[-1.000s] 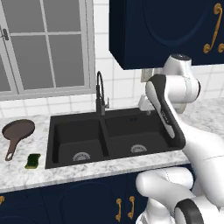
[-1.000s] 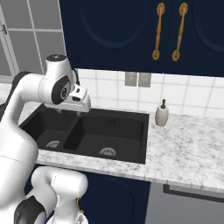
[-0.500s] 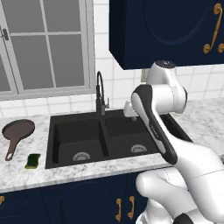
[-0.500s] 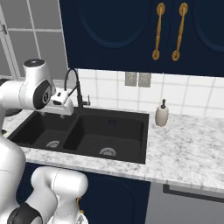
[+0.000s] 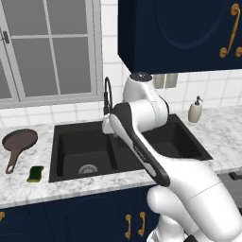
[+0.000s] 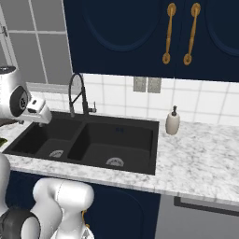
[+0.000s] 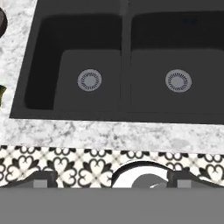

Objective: Pick the pan and sponge and place them into the sink. Then turn on the water.

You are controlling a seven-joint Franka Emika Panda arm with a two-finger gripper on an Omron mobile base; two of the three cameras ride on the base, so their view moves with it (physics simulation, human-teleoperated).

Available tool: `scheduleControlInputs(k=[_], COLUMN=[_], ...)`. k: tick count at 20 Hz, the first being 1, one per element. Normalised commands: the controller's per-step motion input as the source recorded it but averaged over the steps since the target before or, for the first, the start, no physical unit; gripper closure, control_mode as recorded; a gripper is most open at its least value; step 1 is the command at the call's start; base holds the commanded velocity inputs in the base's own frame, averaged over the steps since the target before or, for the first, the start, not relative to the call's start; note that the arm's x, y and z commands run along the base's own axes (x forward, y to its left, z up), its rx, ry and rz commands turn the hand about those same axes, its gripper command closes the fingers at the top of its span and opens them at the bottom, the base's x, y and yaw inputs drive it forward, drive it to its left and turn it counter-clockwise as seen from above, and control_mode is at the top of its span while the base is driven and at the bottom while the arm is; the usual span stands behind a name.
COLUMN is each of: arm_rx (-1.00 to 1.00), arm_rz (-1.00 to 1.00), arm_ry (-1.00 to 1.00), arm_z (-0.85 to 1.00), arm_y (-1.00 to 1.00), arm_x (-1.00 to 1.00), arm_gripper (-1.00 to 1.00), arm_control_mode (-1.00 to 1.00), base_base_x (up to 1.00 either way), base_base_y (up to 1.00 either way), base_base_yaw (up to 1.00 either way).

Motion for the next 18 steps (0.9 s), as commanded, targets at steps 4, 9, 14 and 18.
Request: scheduleControlInputs(k=[4,9,14,18], arm_rx=[0.00,0.00,-0.02,-0.06], arm_rz=[0.06,0.07,0.01,0.00], arm_ry=[0.16,0.14,0.00,0.00], arm_z=[-0.03,-0.15,-0.47,-0.22], arm_y=[1.00,1.00,1.00,0.45], arm_x=[0.25,0.36,0.29,0.12], arm_gripper=[-1.00,-1.00,-1.00,-1.00], arm_control_mode=[-1.00,-1.00,-1.00,-1.00], base_base_x=[0.00,0.00,0.00,0.00], base_base_y=[0.00,0.00,0.00,0.00], base_base_yaw=[0.00,0.00,0.00,0.00])
